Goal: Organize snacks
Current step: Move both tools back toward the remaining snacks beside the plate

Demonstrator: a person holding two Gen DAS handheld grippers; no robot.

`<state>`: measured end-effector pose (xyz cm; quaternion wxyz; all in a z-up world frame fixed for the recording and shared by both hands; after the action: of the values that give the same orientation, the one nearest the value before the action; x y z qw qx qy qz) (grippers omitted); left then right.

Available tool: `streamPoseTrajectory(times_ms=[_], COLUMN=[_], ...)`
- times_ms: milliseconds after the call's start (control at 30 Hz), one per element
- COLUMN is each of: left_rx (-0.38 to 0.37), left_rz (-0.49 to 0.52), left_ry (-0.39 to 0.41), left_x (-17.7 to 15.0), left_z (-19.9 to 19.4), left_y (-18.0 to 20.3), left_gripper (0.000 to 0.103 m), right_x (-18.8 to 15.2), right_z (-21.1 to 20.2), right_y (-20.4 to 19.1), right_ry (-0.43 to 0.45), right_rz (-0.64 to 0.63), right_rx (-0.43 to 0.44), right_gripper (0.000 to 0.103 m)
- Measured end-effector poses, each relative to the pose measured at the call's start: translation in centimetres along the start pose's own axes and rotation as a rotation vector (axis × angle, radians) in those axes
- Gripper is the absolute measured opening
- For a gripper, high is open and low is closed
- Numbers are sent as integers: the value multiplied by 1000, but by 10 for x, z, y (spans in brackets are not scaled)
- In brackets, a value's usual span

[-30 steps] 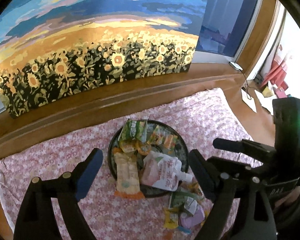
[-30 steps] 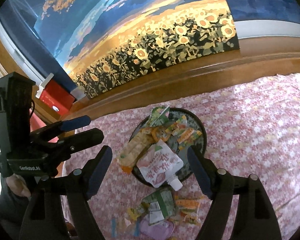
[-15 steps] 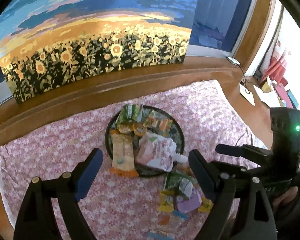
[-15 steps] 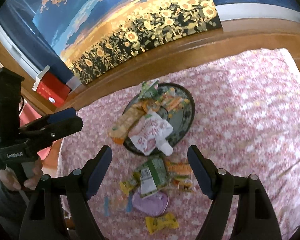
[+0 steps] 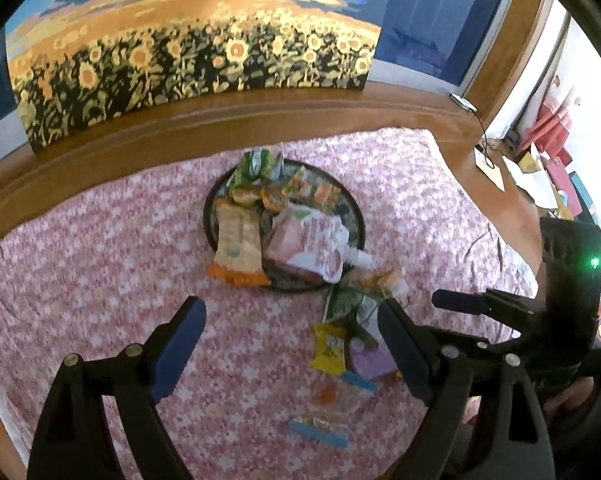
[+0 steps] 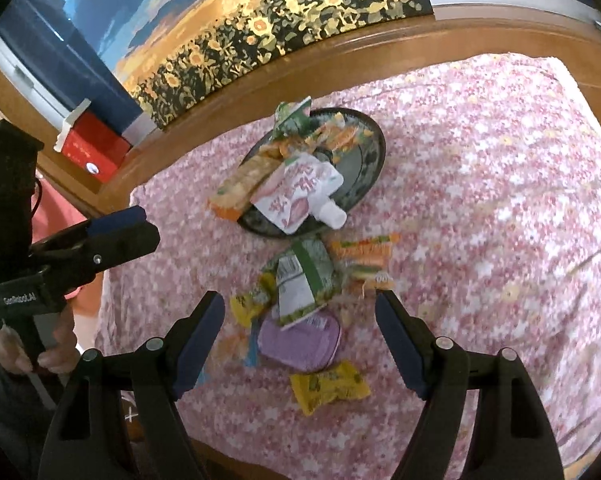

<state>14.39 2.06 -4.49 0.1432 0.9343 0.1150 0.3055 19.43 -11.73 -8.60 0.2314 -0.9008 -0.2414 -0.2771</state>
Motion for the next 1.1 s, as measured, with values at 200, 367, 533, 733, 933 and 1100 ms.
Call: streamPoseTrajectory(times_ms=[200,367,533,733,933,1100], left_rx=[-10,-7,-41,-66,-127,-176], left_rz=[11,6,-16,11,9,-20], left_ry=[-47,-81,-124,-166,-181,-224], left_x=[-20,-41,-65,-85,-91,-94], left_z=[7,14,23,36,43,49], left_y=[1,0,-2,9,13,14], left_gripper=[91,91,91,90,71,47], right_x=[-13,-26,-34,-42,-52,-53], right_z=[0,3,6,7,10,12], right_y=[2,6,10,13,9,16], right_ry=[-10,-31,-41,-52,-68,-70], right_rz=[13,26,30,43,10,20], right_rx=[-11,-23,-49,-49,-74,-118], right_gripper=[79,79,79,75,72,49])
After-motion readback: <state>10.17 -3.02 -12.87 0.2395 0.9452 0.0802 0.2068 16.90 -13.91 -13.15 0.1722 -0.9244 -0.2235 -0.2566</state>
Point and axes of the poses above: each gripper's, at about its wrist camera, not at the fingertips, and z roughly the way its jaws point, y to its right, x to its top, the point moved 6 cm from there along z, roughly the way its jaws point, and after that the axes turned 12 degrees about -x, right-handed, at the moved point
